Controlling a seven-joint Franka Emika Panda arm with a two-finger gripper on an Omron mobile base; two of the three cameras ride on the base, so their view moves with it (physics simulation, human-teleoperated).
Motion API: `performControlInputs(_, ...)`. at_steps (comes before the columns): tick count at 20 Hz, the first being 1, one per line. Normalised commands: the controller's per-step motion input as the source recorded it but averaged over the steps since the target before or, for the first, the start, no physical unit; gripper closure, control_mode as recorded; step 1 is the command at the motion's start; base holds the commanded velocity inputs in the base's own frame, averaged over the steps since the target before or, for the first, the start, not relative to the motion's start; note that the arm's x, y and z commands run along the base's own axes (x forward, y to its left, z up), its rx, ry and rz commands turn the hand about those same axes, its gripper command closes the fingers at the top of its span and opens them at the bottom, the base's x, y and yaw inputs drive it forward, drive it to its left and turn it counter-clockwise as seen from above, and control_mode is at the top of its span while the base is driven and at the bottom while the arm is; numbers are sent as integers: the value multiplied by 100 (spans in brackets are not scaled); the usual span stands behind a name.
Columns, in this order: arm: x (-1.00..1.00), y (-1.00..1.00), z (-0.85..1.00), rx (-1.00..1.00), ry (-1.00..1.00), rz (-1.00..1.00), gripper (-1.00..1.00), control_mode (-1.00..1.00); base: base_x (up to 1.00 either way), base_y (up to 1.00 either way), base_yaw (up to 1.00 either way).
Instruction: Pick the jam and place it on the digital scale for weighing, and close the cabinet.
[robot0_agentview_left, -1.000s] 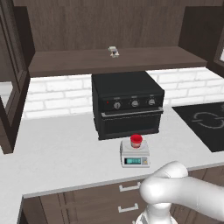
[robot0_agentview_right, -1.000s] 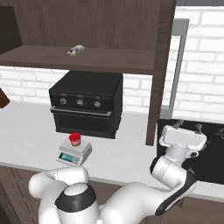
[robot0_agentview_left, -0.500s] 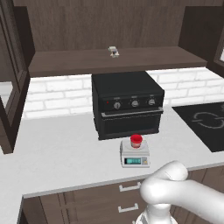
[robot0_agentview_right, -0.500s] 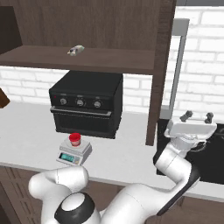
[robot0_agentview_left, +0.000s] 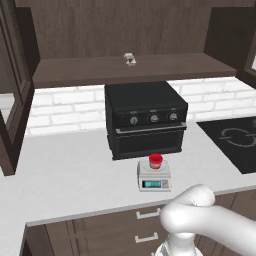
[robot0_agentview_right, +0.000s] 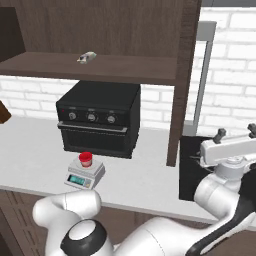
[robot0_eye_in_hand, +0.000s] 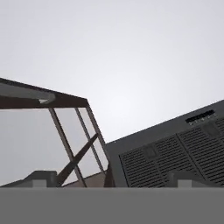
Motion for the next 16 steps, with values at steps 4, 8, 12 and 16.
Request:
performControlInputs(4,-41,-1,16,-38,-5,-3,-100,-100,0,0,0)
performControlInputs(8,-43,32,7,-42,0,-7,-100,-100,0,0,0)
performControlInputs(12,-19,95,0,-51,7,-16,-100,-100,0,0,0)
performControlInputs(16,32,91,11,-46,23,-16,-100,-100,0,0,0)
